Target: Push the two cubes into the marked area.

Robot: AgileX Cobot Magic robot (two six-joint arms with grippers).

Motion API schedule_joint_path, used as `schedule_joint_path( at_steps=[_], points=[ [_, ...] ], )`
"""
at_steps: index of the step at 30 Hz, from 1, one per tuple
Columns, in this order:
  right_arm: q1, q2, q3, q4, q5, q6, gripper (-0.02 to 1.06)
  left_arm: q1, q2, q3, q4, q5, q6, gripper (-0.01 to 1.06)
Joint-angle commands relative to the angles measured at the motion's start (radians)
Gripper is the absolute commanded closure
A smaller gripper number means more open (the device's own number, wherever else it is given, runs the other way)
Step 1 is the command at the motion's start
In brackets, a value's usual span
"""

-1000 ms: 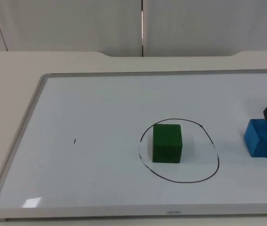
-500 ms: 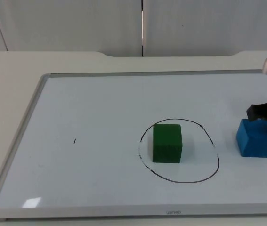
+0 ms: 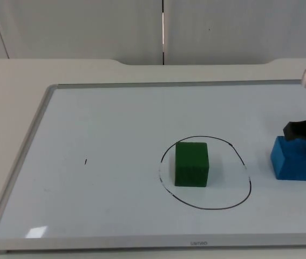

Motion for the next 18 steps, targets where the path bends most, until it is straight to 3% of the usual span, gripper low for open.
schedule_joint_path(
  at_steps=[1, 18],
  points=[
    [0.006, -0.001, -0.003, 0.011, 0.007, -0.001, 1.05, 0.003, -0.005, 0.006, 0.006, -0.011, -0.008, 1.05],
    [0.100, -0.001, -0.003, 0.025, -0.042, -0.001, 1.05, 0.003, -0.005, 0.006, 0.006, -0.011, -0.008, 1.05]
  ],
)
